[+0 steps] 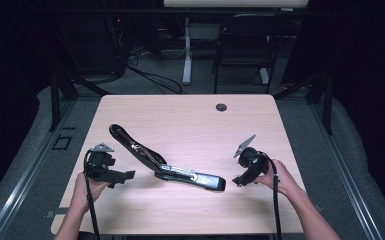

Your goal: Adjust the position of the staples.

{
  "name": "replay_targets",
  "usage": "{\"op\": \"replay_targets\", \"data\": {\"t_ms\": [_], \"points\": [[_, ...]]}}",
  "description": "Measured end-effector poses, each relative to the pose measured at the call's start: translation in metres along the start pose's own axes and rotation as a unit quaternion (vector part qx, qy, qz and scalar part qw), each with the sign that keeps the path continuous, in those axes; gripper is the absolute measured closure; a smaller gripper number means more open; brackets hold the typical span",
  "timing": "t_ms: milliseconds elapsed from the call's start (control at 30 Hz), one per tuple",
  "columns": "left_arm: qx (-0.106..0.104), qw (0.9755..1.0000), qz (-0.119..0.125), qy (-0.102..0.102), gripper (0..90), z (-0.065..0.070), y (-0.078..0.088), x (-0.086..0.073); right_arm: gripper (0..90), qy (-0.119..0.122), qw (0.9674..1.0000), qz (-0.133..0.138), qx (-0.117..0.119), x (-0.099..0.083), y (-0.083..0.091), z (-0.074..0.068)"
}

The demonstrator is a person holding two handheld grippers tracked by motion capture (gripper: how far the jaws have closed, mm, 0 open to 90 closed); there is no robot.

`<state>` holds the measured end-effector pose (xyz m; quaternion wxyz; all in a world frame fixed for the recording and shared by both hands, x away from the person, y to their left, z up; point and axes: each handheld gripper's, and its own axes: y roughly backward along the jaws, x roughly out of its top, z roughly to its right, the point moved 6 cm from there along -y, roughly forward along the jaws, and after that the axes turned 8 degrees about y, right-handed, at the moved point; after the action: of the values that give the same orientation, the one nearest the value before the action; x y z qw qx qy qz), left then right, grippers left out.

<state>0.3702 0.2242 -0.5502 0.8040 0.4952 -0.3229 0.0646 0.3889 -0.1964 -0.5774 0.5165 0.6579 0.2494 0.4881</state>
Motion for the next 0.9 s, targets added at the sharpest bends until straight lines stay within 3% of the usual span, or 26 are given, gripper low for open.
{"op": "replay_targets", "data": {"t_ms": [133,333,433,533,700,767,900], "points": [[0.001,1.0000,0.000,0.003,0.0,-0.001,0.000,0.000,13.8,-0.064,0.9979,0.009,-0.007,-0.002,0.000,-0.001],[0.001,1.0000,-0.002,0.000,0.0,0.000,-0.001,0.000,14.8,-0.122,0.9921,-0.001,-0.032,-0.014,0.000,-0.002],[0.005,1.0000,0.005,-0.002,0.0,0.000,0.000,0.001,20.1,-0.135,0.9898,-0.006,-0.046,-0.013,-0.001,0.001],[0.006,1.0000,0.004,-0.002,0.0,0.000,0.000,0.001,27.0,-0.131,0.9901,-0.016,-0.048,-0.011,-0.004,0.001],[0.005,1.0000,0.000,-0.002,0.0,0.000,-0.002,0.001,34.1,-0.141,0.9884,-0.009,-0.055,-0.008,-0.012,0.001],[0.004,1.0000,0.000,-0.002,0.0,0.000,-0.002,0.001,35.1,-0.129,0.9896,-0.030,-0.058,-0.009,-0.012,0.003],[0.005,1.0000,-0.003,-0.001,0.0,0.001,-0.002,0.001,37.1,-0.126,0.9896,-0.039,-0.057,-0.009,-0.015,0.003]]}}
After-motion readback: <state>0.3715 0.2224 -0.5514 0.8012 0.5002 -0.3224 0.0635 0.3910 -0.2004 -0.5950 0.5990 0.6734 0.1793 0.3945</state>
